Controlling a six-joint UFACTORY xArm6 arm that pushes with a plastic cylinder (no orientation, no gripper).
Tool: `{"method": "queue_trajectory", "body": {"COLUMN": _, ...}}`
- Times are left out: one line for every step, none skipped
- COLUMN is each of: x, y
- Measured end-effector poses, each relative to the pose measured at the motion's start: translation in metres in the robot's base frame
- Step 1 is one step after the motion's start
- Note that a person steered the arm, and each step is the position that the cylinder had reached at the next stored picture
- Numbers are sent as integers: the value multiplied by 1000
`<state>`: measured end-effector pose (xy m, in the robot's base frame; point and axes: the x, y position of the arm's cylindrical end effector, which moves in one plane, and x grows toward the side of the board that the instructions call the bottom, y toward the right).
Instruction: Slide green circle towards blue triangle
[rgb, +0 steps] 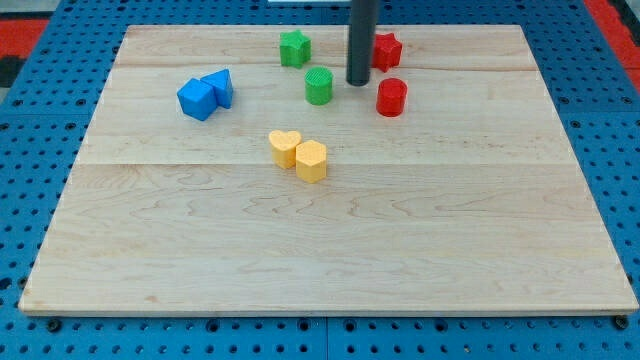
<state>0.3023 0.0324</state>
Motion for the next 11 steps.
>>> {"method": "queue_trajectory", "body": {"x": 0, "y": -33}}
{"method": "queue_trajectory", "body": {"x": 4, "y": -57}}
{"method": "queue_trajectory", "body": {"x": 4, "y": -57}}
{"method": "queue_trajectory", "body": {"x": 4, "y": -58}}
{"method": "queue_trajectory", "body": {"x": 4, "y": -65}}
{"method": "queue_trajectory", "body": {"x": 5, "y": -51}}
{"method": "queue_trajectory", "body": {"x": 13, "y": -10}}
{"method": "queue_trajectory", "body": {"x": 51, "y": -19}}
{"method": "queue_trajectory", "body": {"x": 98, "y": -15}}
{"method": "queue_trajectory", "body": {"x": 154, "y": 27}}
{"method": "queue_trajectory", "body": {"x": 183, "y": -3}}
